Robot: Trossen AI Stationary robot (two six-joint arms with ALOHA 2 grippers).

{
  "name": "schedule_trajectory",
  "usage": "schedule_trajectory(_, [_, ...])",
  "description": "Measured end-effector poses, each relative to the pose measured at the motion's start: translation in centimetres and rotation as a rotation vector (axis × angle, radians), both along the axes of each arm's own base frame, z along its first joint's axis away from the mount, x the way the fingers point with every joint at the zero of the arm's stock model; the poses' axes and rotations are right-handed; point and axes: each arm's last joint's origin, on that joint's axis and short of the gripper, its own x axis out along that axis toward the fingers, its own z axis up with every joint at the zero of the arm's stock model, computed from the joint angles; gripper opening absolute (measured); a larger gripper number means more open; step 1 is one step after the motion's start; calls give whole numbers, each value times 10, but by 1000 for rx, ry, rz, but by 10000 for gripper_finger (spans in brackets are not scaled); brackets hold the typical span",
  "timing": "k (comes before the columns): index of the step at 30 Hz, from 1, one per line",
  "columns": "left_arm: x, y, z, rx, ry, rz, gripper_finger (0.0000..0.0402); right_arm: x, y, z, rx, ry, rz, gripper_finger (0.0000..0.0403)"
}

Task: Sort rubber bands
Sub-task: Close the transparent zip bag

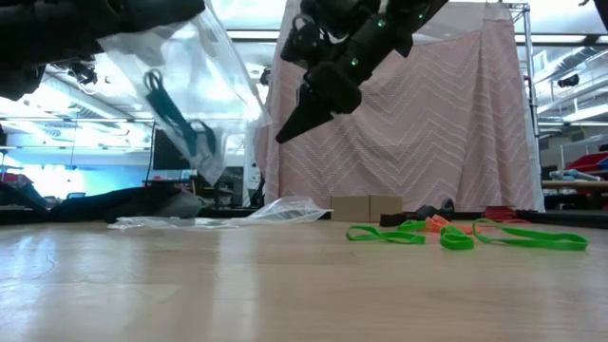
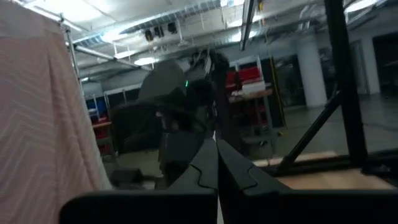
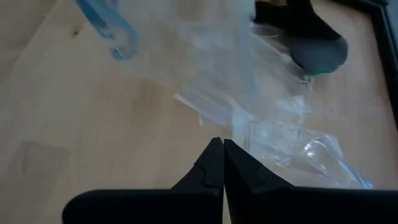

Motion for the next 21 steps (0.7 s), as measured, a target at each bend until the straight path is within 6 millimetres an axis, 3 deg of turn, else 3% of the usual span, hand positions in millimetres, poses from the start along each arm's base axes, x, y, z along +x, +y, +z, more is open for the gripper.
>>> schedule_trajectory(4, [0,0,-2,2,14,8,0,-5,-9,-1,-40,47,-47,17])
schedule_trajectory(8, [0,0,-2,3,19,9,0,-6,-16,-1,48,39,21,68])
schedule_trajectory(15, [2,0,-7,15,66,13,0,0,-10,6,79,-48,70,158])
schedule_trajectory(21, [2,0,-7,11,65,14,0,6,0,12,57,-129,105,184])
